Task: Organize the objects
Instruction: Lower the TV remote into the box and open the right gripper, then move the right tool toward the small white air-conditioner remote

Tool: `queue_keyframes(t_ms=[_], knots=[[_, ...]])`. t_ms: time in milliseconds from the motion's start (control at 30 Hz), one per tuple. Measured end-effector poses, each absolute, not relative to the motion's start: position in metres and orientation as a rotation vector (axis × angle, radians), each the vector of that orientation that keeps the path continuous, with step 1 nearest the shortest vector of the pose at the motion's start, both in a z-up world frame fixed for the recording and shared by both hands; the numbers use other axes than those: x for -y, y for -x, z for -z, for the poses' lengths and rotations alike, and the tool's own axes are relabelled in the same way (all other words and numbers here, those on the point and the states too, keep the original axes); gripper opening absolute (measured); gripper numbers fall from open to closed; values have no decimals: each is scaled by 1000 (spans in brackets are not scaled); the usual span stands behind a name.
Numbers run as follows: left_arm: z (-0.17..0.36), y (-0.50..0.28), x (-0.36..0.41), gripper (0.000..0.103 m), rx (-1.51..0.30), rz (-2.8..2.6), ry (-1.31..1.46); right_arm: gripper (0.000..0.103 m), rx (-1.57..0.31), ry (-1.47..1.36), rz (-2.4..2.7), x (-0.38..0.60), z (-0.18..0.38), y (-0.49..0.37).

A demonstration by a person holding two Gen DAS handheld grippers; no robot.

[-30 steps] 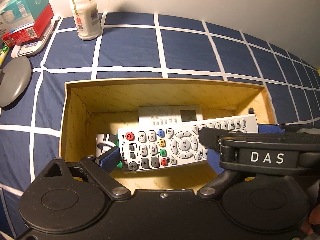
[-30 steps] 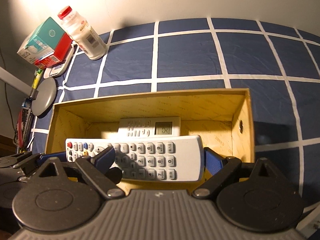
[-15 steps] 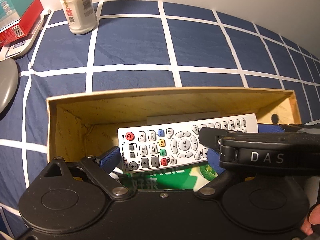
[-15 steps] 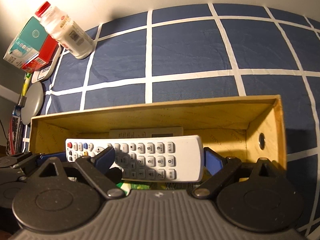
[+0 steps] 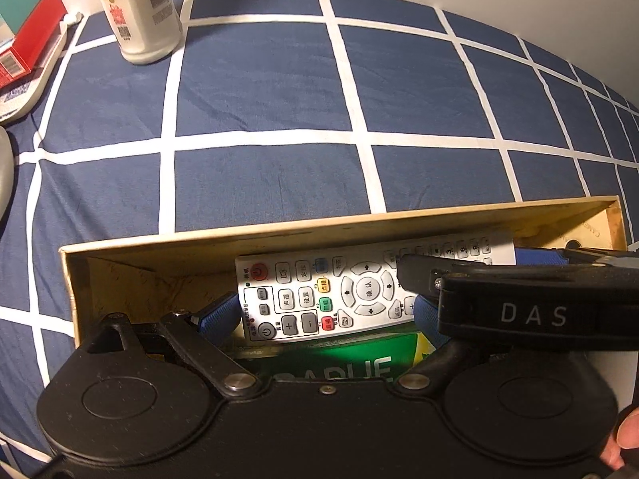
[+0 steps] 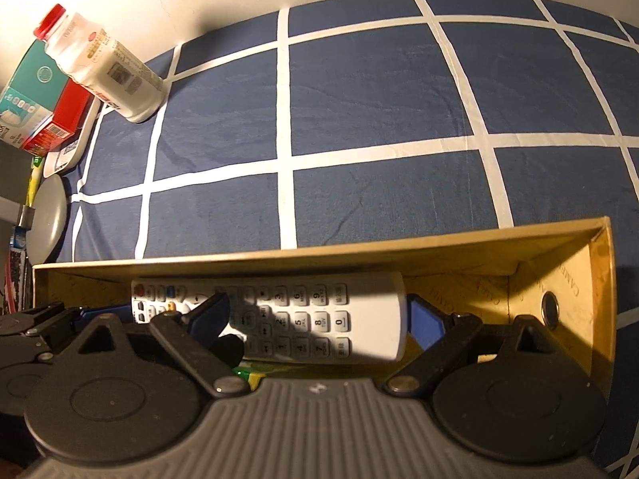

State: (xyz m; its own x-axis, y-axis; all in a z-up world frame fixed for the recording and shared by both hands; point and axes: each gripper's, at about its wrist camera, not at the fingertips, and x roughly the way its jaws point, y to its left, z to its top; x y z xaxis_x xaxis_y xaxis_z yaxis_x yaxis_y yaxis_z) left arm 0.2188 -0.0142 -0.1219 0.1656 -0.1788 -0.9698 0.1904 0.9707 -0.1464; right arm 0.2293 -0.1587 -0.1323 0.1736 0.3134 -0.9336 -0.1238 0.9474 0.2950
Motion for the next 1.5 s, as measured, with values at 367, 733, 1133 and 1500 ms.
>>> queue_keyframes(t_ms=[367, 733, 1133, 1500], knots=[[126, -221, 12, 93, -1389, 259, -2, 92, -1365, -150, -293, 156, 134, -230], [107, -208, 13, 93, -1363, 250, 10, 92, -1330, -129, -299, 160, 117, -222], [69, -172, 16, 93, -1297, 241, 19, 93, -1256, -117, -308, 168, 75, -192], [35, -130, 16, 93, -1226, 233, 13, 93, -1191, -108, -309, 181, 37, -153]])
